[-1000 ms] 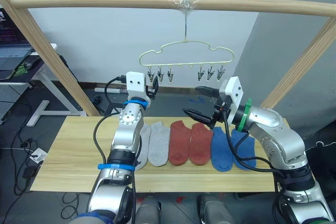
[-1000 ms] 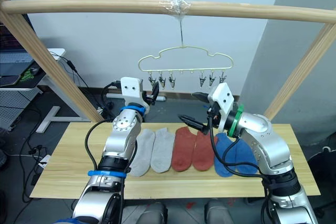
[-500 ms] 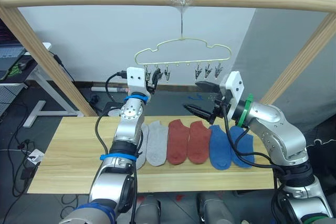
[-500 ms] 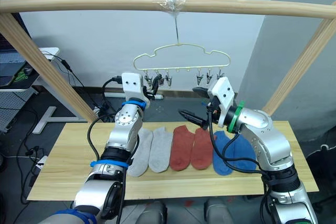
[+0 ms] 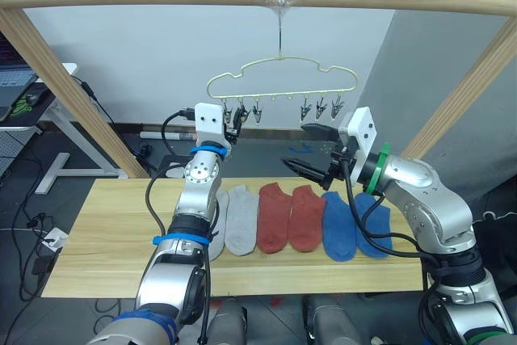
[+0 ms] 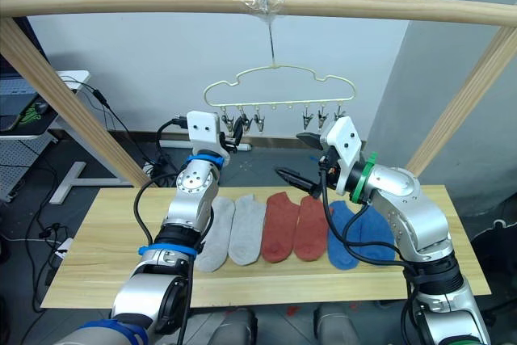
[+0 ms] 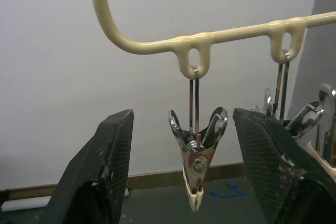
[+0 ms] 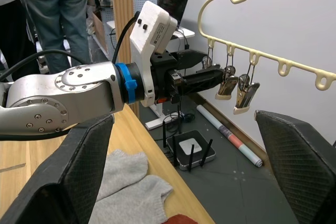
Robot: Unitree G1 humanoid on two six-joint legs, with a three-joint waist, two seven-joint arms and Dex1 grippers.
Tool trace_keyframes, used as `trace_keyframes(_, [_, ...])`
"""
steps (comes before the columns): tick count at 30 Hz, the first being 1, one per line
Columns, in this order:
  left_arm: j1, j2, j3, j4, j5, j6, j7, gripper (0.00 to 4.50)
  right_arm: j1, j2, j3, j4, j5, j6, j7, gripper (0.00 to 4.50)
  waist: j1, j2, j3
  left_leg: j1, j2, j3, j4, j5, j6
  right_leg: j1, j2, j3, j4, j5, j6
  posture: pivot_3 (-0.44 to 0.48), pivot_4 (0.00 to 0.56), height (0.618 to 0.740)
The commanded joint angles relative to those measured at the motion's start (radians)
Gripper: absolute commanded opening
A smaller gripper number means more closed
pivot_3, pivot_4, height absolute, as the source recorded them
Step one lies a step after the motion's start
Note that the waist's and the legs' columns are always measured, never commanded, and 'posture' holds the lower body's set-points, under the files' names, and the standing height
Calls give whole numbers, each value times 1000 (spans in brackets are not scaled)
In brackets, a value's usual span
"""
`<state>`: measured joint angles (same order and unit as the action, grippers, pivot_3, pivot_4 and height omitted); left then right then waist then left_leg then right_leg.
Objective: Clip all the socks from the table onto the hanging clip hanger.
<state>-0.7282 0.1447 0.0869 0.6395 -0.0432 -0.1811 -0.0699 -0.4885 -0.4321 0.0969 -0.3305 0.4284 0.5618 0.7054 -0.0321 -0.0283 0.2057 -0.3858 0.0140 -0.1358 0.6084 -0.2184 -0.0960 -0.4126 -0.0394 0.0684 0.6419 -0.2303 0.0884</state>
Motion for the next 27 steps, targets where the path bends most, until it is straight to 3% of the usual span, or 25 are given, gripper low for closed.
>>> trace_keyframes(1, [-34,1,5,-3,2,-32,2,3086,-6,-9,-20,-36,16,-1,3,4500,0,0,0,0,0,0,0,0,0,0,0,0,0,0,0,-8,188,740])
trace_keyframes(2, [-34,2,3,1,5,-35,2,3086,-7,-10,-19,-34,14,-2,3,4500,0,0,0,0,0,0,0,0,0,0,0,0,0,0,0,-8,188,740])
trace_keyframes(5, [-36,5,0,9,8,-44,-2,2518,-7,-11,-21,-32,13,-3,2,4500,0,0,0,0,0,0,0,0,0,0,0,0,0,0,0,-15,186,740])
trace_keyframes(10, [-43,5,2,21,4,-57,-8,1008,0,-11,-23,-37,15,3,-4,4500,0,0,0,-1,0,0,0,0,0,-1,0,0,0,0,0,-14,185,740])
trace_keyframes(14, [-44,6,6,26,1,-63,-9,139,0,-11,-22,-40,15,3,-4,4500,0,0,0,-1,0,0,0,0,0,-1,0,0,0,0,0,-14,185,740])
trace_keyframes(22, [-41,32,3,18,7,-42,-19,118,18,-9,-16,-29,-3,17,-29,4500,0,0,1,-1,0,0,0,0,0,-1,0,0,0,0,0,-5,193,740])
trace_keyframes(27, [-9,61,10,-60,-22,35,-73,118,194,-40,-3,54,-124,-22,-111,4500,2,0,1,-4,0,0,0,0,0,-3,0,0,0,0,0,11,198,740])
